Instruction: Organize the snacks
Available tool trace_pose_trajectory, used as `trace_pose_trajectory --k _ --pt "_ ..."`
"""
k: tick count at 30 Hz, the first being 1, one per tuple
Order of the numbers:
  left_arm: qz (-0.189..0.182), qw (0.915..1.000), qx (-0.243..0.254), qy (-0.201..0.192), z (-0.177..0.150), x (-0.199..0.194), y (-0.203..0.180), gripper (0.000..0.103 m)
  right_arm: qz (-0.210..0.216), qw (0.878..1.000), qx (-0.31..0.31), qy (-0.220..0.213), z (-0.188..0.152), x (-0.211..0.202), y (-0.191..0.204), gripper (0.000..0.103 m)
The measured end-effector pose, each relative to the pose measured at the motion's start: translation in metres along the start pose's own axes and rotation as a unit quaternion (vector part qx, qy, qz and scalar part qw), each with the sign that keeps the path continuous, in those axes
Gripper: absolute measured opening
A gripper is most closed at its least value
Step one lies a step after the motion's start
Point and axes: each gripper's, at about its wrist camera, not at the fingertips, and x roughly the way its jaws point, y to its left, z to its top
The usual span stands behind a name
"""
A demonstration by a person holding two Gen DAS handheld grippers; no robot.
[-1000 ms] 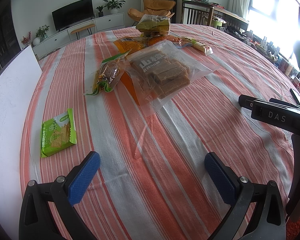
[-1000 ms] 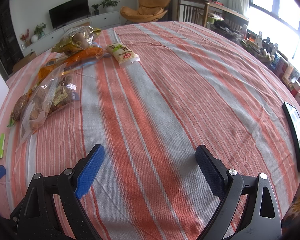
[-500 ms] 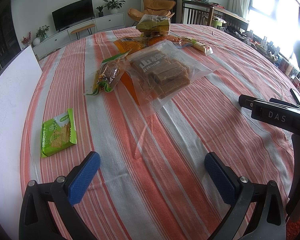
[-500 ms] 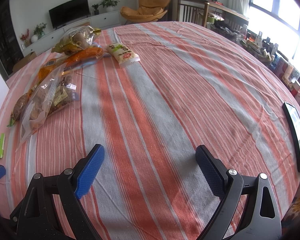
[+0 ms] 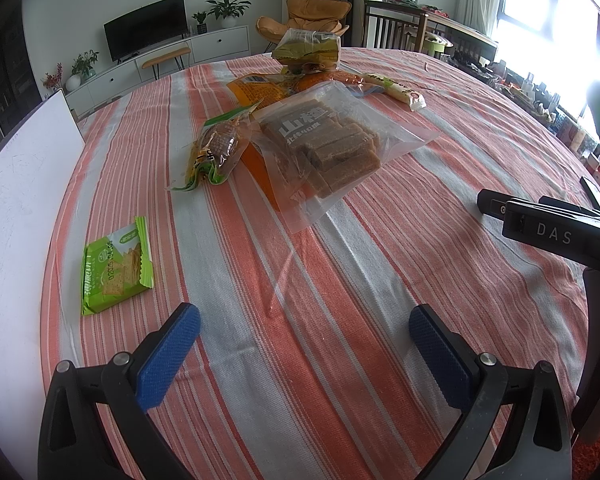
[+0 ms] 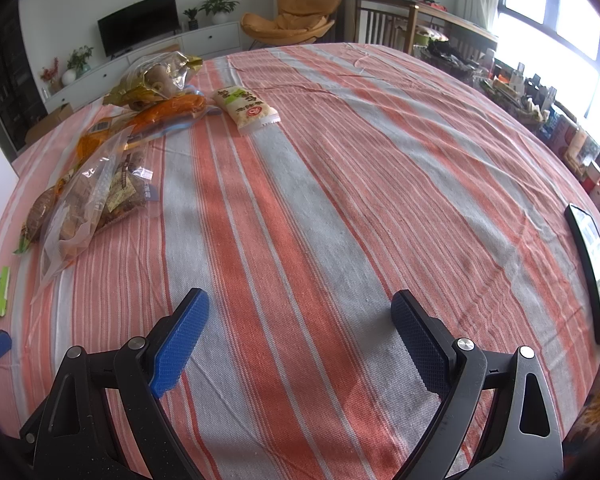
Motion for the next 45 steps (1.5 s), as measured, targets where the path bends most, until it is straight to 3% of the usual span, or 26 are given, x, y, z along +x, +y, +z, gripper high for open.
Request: trace_pose_trajectory --k 28,30,32,35,37,39,42,43,45 --pt "-0.001 1.0000 0.000 -0.001 -0.001 -0.001 0.000 0.103 0.000 1.000 0.000 0.000 0.000 0.000 0.000 0.095" --pt "-0.001 0.9999 0.005 0.013 -0.003 -0.003 0.000 0.103 0.000 1.000 0.000 0.000 0.000 0.000 0.000 0.095" --pt "-0.020 0.9988 -0.002 0.045 -0.008 -0.013 0.003 0.103 0.000 1.000 0.000 0.000 0.000 0.000 -0.001 0.095" --pt "-0.103 0.9907 -0.044 0.078 -0.016 -0.038 0.017 0.103 0.000 1.000 0.000 0.000 0.000 0.000 -0.001 0.095" --pt "-0.132 0.9846 -0.071 0.090 -0.008 -0.053 0.033 0.103 0.000 1.000 0.000 0.000 0.000 0.000 -0.001 0.095" --pt "-0.121 0.9857 -0.069 0.095 0.012 -0.064 0.047 0.103 0.000 1.000 0.000 0.000 0.000 0.000 0.000 0.095" --pt "-0.056 0.9897 -0.053 0.121 0.048 -0.061 0.071 0.103 0.000 1.000 0.000 0.000 0.000 0.000 0.000 0.095" --pt "-0.032 0.9885 -0.071 0.130 0.057 -0.056 0.082 0.102 0.000 1.000 0.000 0.000 0.000 0.000 0.000 0.095" --pt "-0.030 0.9832 -0.113 0.140 0.067 -0.041 0.098 0.101 0.000 1.000 0.000 0.000 0.000 0.000 0.000 0.095"
